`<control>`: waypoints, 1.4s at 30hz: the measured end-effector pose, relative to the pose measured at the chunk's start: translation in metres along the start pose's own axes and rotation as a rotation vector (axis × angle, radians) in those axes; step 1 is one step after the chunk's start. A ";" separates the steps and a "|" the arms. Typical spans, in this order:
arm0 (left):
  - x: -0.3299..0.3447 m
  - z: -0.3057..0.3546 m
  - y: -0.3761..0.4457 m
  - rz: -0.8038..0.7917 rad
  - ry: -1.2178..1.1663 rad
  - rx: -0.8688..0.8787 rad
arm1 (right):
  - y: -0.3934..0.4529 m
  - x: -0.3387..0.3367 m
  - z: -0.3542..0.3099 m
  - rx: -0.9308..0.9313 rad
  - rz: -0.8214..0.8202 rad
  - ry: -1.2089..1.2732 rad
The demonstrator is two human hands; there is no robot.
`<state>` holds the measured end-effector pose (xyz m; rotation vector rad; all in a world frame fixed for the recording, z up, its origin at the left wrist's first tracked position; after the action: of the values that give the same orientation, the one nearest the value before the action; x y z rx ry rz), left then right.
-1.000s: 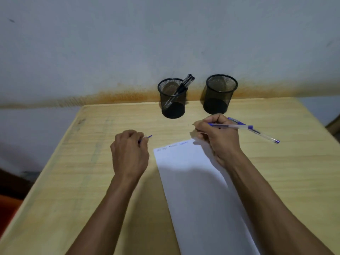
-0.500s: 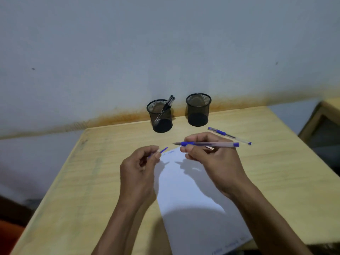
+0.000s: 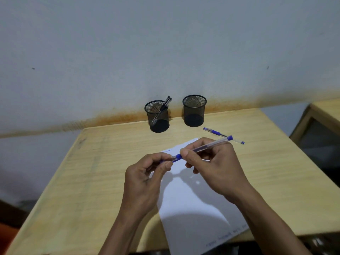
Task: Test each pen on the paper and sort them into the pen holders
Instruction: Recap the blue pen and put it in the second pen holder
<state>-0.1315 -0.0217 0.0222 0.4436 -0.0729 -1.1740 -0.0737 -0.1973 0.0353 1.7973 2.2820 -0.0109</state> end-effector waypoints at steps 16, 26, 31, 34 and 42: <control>-0.004 -0.002 0.002 0.040 0.188 0.055 | -0.005 -0.033 0.039 0.135 0.185 -0.092; 0.027 0.006 0.015 -0.029 0.286 0.129 | 0.005 0.018 0.006 -0.434 -0.008 -0.677; 0.038 0.000 0.030 -0.041 0.274 0.095 | 0.025 0.004 0.019 -0.370 -0.006 -0.649; 0.045 -0.001 0.049 -0.007 0.291 0.096 | 0.049 -0.036 0.016 -0.323 0.190 -0.464; 0.101 -0.036 0.137 0.003 0.323 0.041 | 0.141 -0.131 0.002 -0.197 0.630 0.112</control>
<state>0.0379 -0.0599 0.0233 0.6637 0.1824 -1.0860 0.0908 -0.2883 0.0780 2.3555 1.6090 0.4141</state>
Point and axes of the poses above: each hand's wrist, its own y-axis towards the middle knuckle, its own x-axis out of the palm, z = x × y, the point moved 10 cm from there along y, towards the middle knuckle, and after that the axes turned 3 degrees about x, right-handed, at the moved point
